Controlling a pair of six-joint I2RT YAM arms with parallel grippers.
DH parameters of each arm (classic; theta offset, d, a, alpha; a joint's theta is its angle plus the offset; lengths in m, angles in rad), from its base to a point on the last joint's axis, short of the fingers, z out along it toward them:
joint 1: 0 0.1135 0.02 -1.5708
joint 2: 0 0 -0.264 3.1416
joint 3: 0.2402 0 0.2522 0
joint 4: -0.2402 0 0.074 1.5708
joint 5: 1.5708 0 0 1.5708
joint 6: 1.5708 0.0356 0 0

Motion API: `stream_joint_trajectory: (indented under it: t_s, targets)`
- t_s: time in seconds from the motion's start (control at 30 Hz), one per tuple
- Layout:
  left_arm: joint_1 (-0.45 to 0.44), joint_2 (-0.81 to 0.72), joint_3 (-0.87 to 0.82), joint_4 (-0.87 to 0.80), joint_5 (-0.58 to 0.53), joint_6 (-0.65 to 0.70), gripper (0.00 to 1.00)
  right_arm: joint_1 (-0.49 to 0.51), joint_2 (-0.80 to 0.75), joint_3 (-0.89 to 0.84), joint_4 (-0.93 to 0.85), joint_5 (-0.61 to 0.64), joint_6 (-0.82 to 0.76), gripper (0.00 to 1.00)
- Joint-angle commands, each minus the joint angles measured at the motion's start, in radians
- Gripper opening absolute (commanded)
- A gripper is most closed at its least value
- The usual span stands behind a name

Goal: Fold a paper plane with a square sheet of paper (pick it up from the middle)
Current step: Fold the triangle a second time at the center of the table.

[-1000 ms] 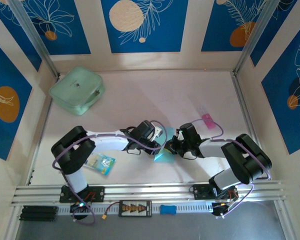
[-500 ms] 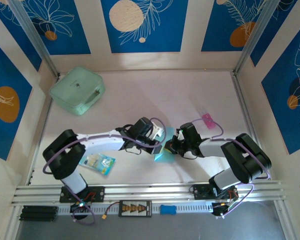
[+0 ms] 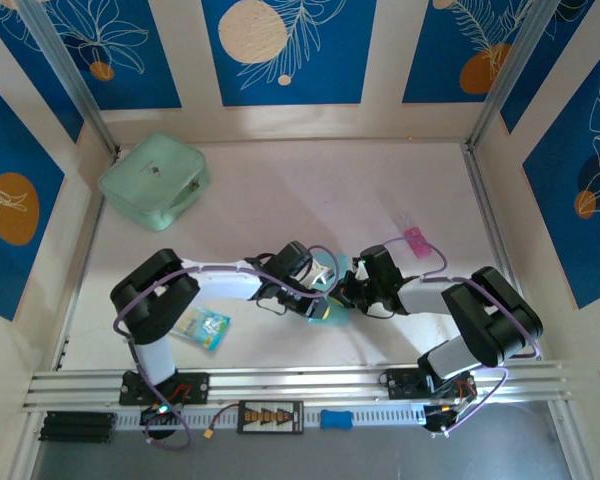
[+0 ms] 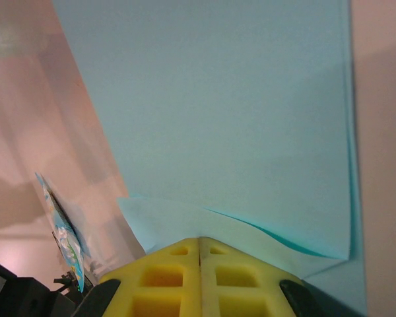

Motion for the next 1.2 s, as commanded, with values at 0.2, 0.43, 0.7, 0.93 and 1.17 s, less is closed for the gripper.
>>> stream_joint_trajectory:
  t_s: [0.2, 0.43, 0.7, 0.93, 1.17]
  targets:
    - [-0.002, 0.042, 0.017, -0.045, -0.044, 0.046, 0.00, -0.009, 0.039, -0.023, -0.079, 0.027, -0.011, 0.00]
    - [-0.001, 0.028, -0.038, -0.058, -0.070, 0.061, 0.00, -0.010, 0.046, -0.024, -0.079, 0.025, -0.014, 0.00]
    - [-0.002, 0.001, -0.072, -0.065, -0.083, 0.060, 0.00, -0.012, 0.056, -0.024, -0.078, 0.024, -0.017, 0.00]
    - [-0.002, -0.024, -0.109, -0.076, -0.067, 0.050, 0.00, -0.015, 0.058, -0.026, -0.079, 0.021, -0.019, 0.00]
    - [-0.001, -0.077, -0.153, -0.092, -0.088, 0.036, 0.01, -0.016, 0.057, -0.026, -0.076, 0.018, -0.021, 0.00]
